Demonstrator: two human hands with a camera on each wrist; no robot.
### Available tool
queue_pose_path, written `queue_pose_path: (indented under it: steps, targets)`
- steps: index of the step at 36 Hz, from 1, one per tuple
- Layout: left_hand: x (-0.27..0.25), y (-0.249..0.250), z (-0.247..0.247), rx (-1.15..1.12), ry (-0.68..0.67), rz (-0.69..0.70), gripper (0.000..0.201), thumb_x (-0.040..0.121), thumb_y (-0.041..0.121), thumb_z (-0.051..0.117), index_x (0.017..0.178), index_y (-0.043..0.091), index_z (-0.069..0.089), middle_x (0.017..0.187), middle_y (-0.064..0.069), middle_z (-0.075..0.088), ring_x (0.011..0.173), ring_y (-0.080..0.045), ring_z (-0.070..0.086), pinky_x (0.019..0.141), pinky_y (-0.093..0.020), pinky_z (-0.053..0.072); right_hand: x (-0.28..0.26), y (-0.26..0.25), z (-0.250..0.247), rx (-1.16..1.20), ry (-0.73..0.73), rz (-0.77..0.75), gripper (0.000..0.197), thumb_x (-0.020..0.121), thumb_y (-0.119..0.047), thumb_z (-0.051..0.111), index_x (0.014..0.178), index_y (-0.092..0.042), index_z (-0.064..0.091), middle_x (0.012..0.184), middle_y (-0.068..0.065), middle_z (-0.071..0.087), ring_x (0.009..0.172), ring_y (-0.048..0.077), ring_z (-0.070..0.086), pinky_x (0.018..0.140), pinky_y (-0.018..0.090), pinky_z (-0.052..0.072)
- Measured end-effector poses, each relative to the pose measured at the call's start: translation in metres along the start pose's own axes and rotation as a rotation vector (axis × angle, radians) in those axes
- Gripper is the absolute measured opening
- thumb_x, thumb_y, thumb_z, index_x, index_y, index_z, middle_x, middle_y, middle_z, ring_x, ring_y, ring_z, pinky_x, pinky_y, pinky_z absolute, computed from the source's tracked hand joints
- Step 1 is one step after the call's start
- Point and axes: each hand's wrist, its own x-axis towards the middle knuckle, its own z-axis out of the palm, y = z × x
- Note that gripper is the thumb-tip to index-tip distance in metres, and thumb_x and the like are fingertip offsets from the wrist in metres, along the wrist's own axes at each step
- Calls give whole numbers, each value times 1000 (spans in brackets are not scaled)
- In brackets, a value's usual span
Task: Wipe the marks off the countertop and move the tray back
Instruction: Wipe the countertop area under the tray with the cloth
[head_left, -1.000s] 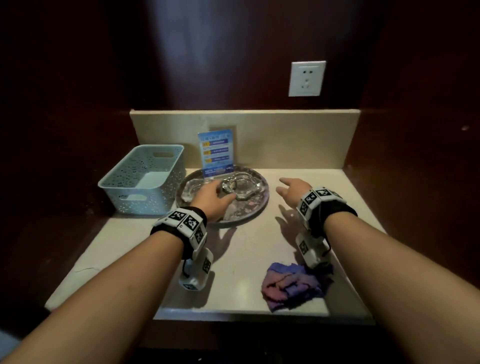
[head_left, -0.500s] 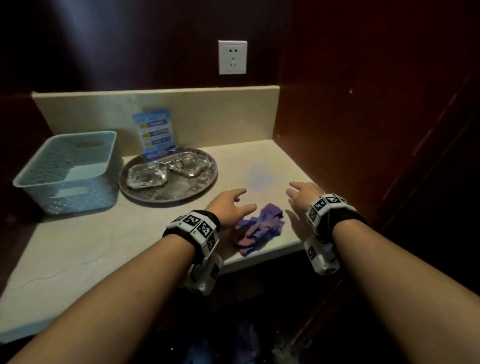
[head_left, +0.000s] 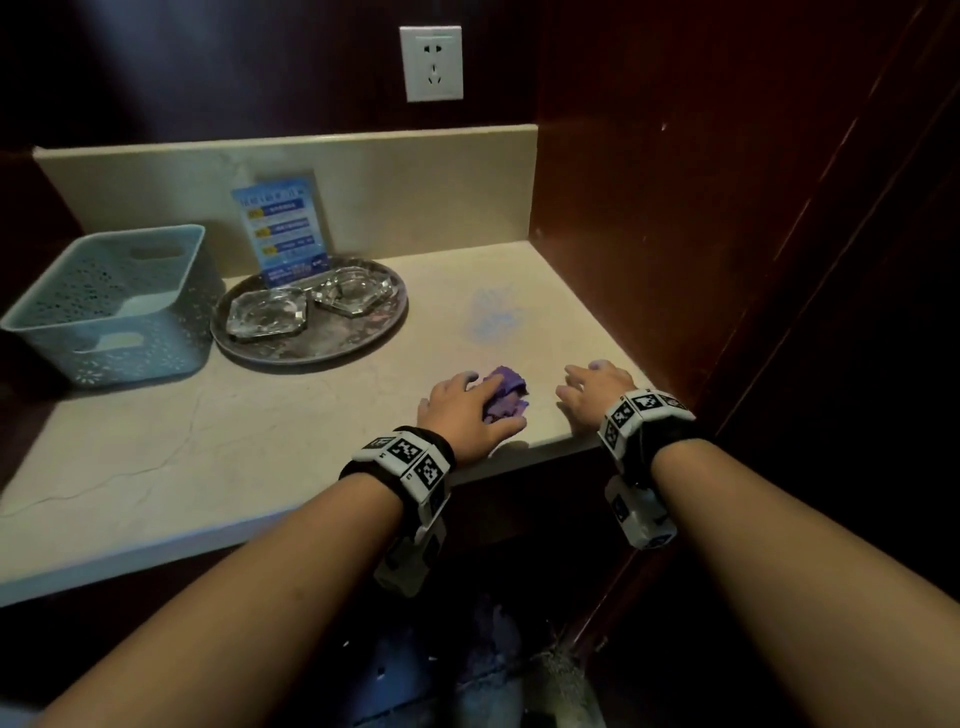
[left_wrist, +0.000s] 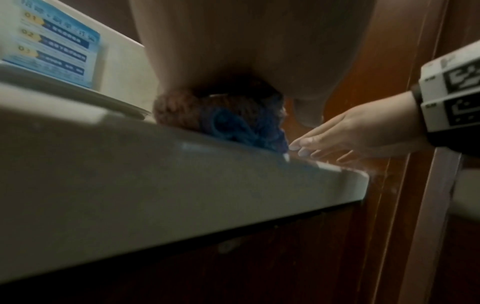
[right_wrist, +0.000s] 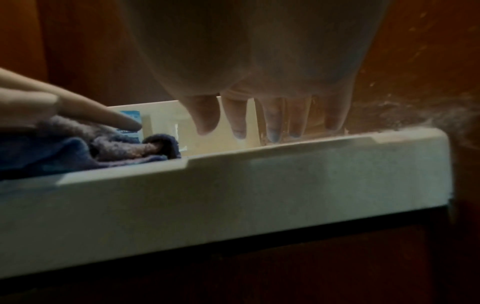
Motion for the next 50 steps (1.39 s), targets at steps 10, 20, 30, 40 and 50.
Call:
queue_pose_path:
  steps: [10, 20, 30, 40, 50]
  targets:
    - [2, 17, 10, 172, 45, -115, 60, 84, 61, 45, 137, 36, 32, 136, -7, 40, 125, -33, 36, 100, -45, 35, 14, 30, 3, -109, -103, -72, 52, 96, -44, 32, 142, -22, 32, 160, 8, 11, 145, 33, 14, 115, 51, 23]
    - [7, 27, 27, 247, 135, -146, 51, 87, 59, 39, 126, 27, 48, 128, -9, 45, 120, -33, 39, 97, -44, 36, 12, 43, 14, -118, -114, -131, 58, 98, -48, 23, 151, -31, 10, 162, -1, -7, 149, 26, -3, 116, 52, 9]
    - [-21, 50, 40, 14, 194, 155, 33, 90, 35, 55, 95, 9, 73, 93, -17, 60, 91, -34, 60, 79, -34, 42, 15, 46, 13, -112, -115, -160, 60, 96, -49, 25, 151, -31, 11, 162, -1, -5, 149, 26, -2, 116, 50, 9]
    - [7, 24, -40, -424, 473, -177, 44, 86, 46, 56, 87, 5, 69, 59, -6, 56, 58, -28, 55, 52, -32, 40, 26, 23, 9, -136, -178, -103, 62, 95, -50, 30, 150, -30, 12, 161, 10, -4, 146, 40, -2, 116, 54, 13]
    - [62, -10, -67, -493, 399, -241, 41, 90, 39, 51, 103, 3, 66, 93, -11, 63, 87, -24, 57, 78, -30, 41, 48, 6, -12, -274, -217, -83, 70, 94, -58, 33, 153, -28, 8, 161, 12, -1, 145, 37, 19, 113, 48, 26]
